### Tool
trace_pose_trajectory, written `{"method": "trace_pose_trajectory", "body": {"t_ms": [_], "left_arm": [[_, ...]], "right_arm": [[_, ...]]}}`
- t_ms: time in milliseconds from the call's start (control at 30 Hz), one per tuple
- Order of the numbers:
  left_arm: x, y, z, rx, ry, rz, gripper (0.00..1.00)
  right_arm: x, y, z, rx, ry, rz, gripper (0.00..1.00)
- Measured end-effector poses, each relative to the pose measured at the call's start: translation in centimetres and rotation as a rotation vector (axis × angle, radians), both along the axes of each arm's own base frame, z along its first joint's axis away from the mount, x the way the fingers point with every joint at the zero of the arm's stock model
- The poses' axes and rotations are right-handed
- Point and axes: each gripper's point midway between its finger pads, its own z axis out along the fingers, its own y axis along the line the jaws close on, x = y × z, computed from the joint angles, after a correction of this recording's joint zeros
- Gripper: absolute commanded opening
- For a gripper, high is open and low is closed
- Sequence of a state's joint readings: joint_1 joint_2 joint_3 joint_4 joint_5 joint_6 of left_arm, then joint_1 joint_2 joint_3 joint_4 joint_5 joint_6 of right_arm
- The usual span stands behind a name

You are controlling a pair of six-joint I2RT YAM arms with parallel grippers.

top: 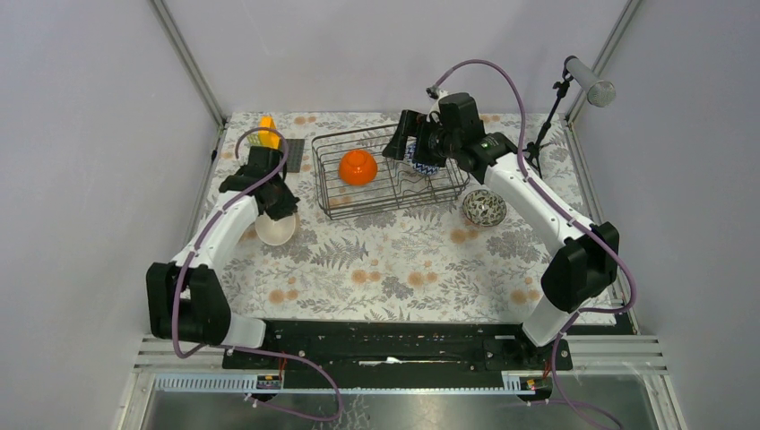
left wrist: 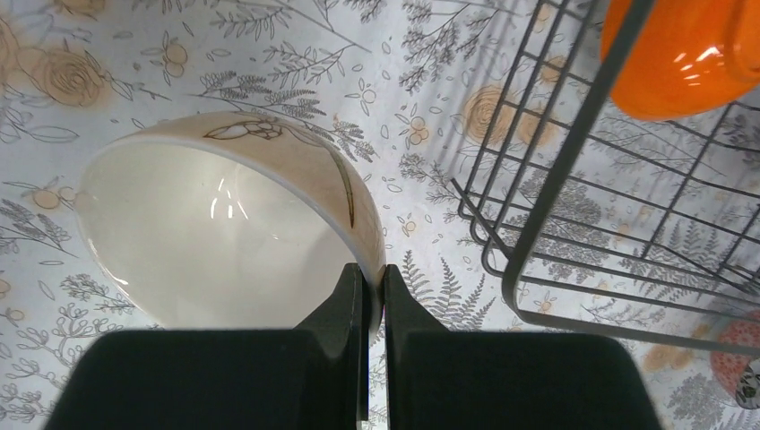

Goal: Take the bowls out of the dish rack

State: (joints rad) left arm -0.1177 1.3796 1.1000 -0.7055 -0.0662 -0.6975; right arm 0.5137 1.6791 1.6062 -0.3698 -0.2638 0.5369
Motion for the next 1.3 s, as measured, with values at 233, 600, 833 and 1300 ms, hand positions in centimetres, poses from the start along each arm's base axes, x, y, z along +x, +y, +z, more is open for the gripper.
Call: {"method": "trace_pose_trajectory", "body": {"t_ms": [233,600,833,1300], "left_arm": [[-0.4,-0.8,-3.7,-0.025,0.103,0.046,0.0],[-0.2,-1.9,-5.3,-0.023,0.13,0.055,0.31],[0.0,-2.7,-5.2,-0.047,0.12,0.048,0.36],[-0.4,-3.3,-3.4,-0.082,0.086,0.011,0.39]], "right_arm": [[0.2,-1.0,-0.6,-0.072,-0.02,-0.01,1.0],[0.6,-2.6,-1.8,-0.191,-0.042,-0.026,1.0],[3.2,-4.3,-3.1,-0.366,-0.085,-0.061,1.0],[10.2,-6.9,-8.3,-0.72,-0.098,-0.147,1.0]]}}
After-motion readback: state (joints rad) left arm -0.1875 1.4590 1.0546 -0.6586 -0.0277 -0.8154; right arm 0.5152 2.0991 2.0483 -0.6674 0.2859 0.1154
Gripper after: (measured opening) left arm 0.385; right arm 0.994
